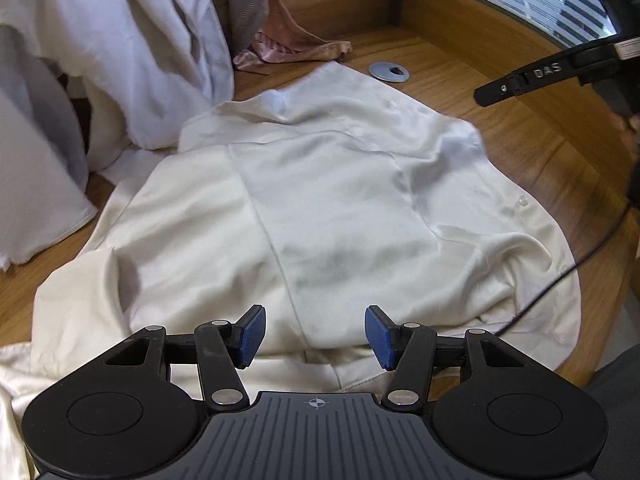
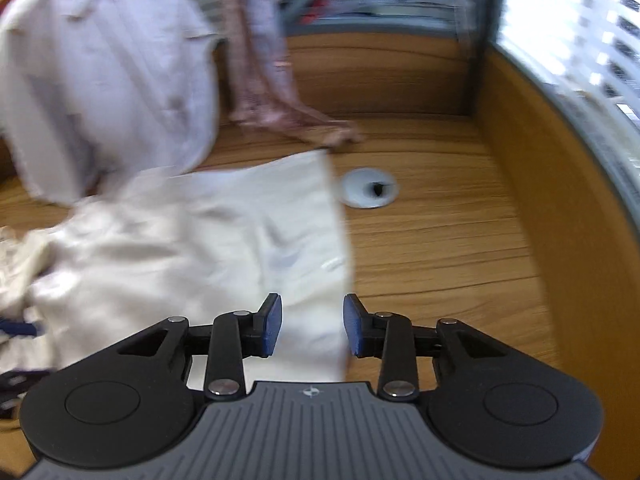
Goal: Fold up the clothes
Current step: 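Pinch the shirt hem with the right gripper and smooth it flat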
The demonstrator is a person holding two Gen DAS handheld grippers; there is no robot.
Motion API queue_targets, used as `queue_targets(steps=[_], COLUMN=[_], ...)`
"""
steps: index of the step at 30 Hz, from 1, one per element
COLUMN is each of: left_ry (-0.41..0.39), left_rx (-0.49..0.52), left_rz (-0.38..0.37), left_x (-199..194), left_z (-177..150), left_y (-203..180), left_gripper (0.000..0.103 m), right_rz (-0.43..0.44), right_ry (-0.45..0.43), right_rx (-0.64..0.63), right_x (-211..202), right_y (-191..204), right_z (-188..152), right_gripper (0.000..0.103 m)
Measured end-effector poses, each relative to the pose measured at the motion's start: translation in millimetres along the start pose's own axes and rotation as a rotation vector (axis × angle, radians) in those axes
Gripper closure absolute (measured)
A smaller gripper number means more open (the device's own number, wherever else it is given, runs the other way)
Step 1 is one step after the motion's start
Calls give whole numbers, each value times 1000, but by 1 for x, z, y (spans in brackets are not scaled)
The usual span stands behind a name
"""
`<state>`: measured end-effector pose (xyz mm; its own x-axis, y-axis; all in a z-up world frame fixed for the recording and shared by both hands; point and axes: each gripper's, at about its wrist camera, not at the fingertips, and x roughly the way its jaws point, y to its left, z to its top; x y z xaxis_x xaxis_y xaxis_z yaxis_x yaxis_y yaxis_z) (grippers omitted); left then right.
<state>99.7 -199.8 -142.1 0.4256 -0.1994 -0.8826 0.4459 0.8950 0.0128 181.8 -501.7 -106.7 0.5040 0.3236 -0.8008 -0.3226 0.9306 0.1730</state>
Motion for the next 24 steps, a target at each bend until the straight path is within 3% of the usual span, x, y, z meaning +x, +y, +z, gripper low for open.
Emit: queue_targets(steps=[5,10,18,20,21,23,24], left_ry=[9,23,61,65,67,76,74], left_rx=[57,106,93,96,94,71,56], left_rz=[-18,-29,-37,-32,-27,-43,-48], left_x=[4,1,8,10,11,12,11], left_z=[-2,-18,-45,-50,-53,-57,-60], left_y=[-3,-6,2,3,4,9,12], left_gripper=[45,45,45,55,71,85,97], right_rz=[161,223,278,275,270,261,257], right_ry=[22,57,121,139,146,161,167], right_rx=[-151,-264,-395,-432,-451,-489,-506], right_x=[-6,-2,6,11,13,17,19], right_y=[46,89,140,146,149,155,158], right_z=[-19,-40,-70,-76,-78,-82,-84], right_gripper=[63,62,62,62,62,62,62])
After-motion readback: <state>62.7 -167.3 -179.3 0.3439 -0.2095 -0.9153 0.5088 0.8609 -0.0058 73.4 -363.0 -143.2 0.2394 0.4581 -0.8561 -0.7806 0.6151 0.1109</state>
